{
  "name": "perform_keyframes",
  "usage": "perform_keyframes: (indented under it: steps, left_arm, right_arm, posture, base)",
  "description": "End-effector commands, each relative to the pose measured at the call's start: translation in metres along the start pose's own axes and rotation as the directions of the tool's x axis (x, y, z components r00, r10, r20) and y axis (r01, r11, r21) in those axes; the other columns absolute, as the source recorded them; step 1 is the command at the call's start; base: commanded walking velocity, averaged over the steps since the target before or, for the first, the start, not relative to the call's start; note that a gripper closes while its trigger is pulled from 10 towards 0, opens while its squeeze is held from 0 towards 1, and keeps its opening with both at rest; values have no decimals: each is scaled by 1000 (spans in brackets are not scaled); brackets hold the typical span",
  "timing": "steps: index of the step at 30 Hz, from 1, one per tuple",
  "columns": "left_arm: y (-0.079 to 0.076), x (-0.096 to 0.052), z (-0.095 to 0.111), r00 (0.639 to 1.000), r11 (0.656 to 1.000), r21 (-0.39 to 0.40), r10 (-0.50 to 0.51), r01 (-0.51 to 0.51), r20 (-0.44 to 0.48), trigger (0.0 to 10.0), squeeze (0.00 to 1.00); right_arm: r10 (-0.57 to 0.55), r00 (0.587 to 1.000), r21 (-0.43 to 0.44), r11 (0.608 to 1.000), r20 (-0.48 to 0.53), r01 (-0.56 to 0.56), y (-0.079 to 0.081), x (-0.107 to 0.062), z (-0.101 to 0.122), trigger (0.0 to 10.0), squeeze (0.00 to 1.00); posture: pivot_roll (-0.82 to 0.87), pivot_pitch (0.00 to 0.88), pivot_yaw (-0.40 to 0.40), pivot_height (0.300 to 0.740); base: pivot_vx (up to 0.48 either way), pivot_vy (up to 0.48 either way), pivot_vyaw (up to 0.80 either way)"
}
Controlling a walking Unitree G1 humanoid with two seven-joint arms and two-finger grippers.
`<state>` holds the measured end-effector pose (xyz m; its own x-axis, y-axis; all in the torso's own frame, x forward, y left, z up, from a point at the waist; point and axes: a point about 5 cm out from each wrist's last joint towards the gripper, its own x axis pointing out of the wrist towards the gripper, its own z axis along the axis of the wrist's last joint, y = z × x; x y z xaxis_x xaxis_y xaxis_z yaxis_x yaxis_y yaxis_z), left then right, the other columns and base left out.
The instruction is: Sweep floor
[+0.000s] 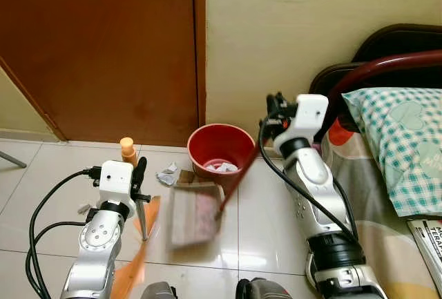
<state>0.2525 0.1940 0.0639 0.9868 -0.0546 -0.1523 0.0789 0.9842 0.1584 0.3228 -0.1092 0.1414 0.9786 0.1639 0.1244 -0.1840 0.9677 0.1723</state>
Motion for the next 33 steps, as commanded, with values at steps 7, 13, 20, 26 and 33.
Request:
perform_keyframes:
  steps: [7,13,20,26,33]
  left_arm:
    - [-5,-11,-9,998,999,-12,-30,30,-61,10000,0]
    - [-11,-5,5,998,998,5,-60,60,-12,10000,0]
    - [-20,0,24,993,995,43,-98,95,61,10000,0]
    - [-25,0,25,992,994,25,-108,106,61,10000,0]
    - [-26,0,24,993,994,19,-108,107,54,10000,0]
  right_arm:
    - [-138,988,-54,989,-65,135,-30,-20,-19,10000,0]
    - [-218,965,-76,975,-148,208,-52,-35,-39,10000,0]
    - [-251,952,-89,967,-177,238,-59,-37,-45,10000,0]
    - [-268,940,-129,961,-214,244,-63,-38,-51,10000,0]
    - [-279,932,-147,957,-232,250,-64,-36,-54,10000,0]
  posture:
    - [33,104,-25,740]
    - [26,108,-21,740]
    - [24,105,-22,740]
    - [24,99,-27,740]
    - [26,97,-30,740]
  base:
    - [0,0,0]
    - [0,0,0]
    - [0,0,0]
    - [0,0,0]
    - [0,305,-489]
